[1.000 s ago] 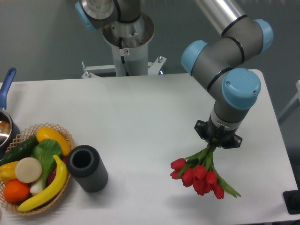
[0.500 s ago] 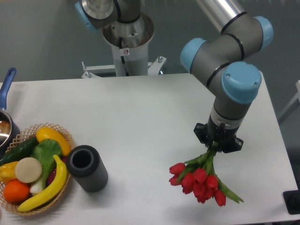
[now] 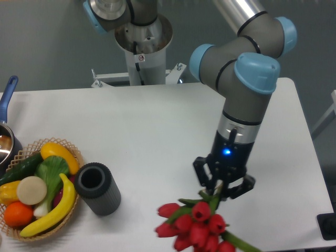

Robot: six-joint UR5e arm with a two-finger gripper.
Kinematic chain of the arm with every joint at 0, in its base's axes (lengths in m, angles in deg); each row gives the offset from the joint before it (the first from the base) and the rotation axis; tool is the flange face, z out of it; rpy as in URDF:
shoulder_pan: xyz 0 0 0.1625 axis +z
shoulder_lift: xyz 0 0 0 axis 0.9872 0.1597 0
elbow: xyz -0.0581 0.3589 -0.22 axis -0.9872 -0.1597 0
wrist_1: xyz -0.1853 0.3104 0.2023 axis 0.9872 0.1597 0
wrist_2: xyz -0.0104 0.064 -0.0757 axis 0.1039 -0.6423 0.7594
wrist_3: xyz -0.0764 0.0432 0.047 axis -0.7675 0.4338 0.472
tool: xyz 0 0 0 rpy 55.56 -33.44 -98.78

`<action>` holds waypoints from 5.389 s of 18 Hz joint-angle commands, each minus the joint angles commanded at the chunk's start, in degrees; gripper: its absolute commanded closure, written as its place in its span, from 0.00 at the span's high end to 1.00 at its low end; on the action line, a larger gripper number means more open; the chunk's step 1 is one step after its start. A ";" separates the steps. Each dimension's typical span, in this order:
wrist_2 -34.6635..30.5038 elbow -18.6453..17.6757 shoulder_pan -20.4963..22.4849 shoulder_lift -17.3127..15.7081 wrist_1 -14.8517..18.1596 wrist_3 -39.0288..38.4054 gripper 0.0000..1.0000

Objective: Insert the flowers into the vase
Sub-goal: 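Carry the red tulips toward the dark grey vase, stems downward, then lower the tulip stems into the opening of the grey vase, then open the gripper to release the tulips in the vase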

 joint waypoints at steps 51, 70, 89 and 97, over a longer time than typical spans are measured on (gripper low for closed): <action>39.06 -17.93 -6.85 -3.08 -9.05 8.34 0.09; 37.83 -25.66 -6.85 -0.09 -8.96 18.28 0.20; 34.49 -28.91 -5.36 0.79 -8.97 18.37 0.99; 34.57 -30.93 -3.34 -0.97 -9.05 18.28 1.00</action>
